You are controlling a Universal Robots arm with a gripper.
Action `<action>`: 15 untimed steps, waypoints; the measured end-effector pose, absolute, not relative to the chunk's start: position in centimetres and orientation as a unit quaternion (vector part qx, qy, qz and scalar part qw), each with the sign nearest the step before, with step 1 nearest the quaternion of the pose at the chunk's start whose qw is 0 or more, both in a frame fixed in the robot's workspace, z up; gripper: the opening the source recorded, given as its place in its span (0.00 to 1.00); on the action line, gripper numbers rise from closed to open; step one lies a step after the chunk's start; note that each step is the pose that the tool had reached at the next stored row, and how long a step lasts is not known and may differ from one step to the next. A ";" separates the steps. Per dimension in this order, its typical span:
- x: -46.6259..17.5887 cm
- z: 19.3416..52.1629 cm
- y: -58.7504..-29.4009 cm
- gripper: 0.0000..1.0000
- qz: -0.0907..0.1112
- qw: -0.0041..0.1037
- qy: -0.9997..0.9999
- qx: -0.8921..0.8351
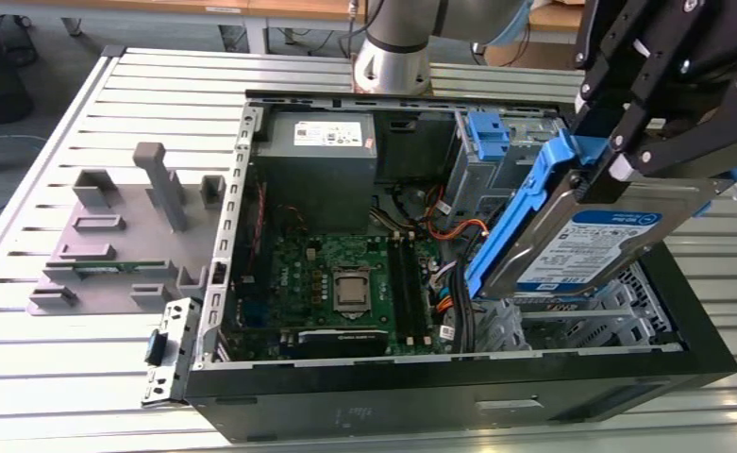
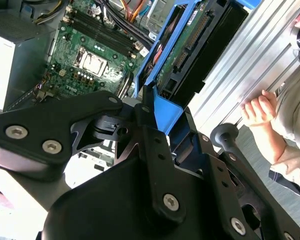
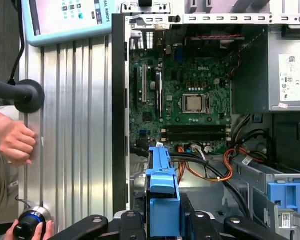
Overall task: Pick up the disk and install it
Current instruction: 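Pick up the disk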
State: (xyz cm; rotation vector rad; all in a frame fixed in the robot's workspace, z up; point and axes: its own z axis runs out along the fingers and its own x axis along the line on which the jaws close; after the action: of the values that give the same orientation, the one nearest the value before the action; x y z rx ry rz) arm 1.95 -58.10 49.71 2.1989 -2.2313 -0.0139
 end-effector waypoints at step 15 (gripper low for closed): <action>2.7 49.7 -58.1 0.36 -0.004 0.005 -0.712 0.702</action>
State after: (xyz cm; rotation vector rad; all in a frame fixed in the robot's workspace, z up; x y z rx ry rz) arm 2.65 -58.12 49.66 2.1988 -2.2310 -0.0140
